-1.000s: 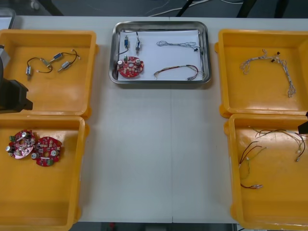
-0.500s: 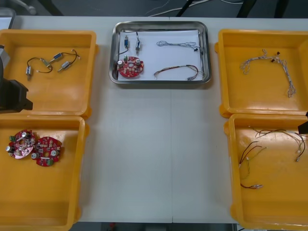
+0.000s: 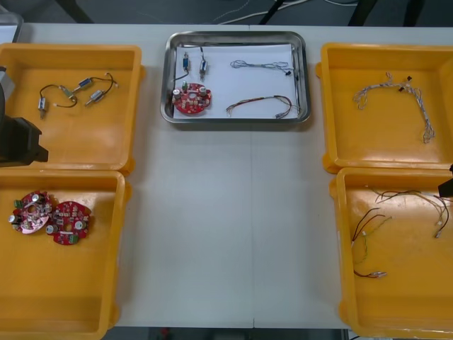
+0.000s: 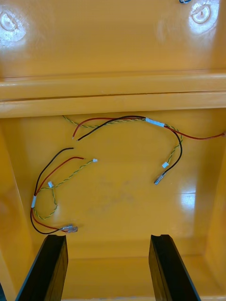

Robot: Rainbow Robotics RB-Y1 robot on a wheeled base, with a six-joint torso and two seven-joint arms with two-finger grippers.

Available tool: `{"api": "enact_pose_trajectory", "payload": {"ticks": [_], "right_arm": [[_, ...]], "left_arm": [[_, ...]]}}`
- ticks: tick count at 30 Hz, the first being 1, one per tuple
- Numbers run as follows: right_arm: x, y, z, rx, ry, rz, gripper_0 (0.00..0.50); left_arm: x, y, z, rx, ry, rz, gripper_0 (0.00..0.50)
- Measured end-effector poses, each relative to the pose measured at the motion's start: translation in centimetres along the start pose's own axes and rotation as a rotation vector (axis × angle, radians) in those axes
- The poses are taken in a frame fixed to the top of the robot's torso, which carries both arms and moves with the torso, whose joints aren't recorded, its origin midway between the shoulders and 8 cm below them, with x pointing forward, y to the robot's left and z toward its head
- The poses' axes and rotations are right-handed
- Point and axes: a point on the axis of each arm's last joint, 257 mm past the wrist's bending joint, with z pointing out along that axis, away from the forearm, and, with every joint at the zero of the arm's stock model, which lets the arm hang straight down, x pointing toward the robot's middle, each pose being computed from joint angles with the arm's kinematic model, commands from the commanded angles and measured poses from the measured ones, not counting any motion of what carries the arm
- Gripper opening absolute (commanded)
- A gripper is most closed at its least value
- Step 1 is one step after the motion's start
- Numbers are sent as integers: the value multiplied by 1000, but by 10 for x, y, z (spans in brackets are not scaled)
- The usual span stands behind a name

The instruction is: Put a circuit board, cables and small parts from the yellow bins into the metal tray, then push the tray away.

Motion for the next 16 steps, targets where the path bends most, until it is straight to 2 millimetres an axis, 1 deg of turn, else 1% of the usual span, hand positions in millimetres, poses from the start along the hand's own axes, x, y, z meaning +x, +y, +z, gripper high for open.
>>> {"api": "enact_pose_trajectory", "payload": {"ticks": [16], "right_arm": [[0,0,0,0,0,0,500]], "left_arm": [[0,0,0,0,0,0,500]]}}
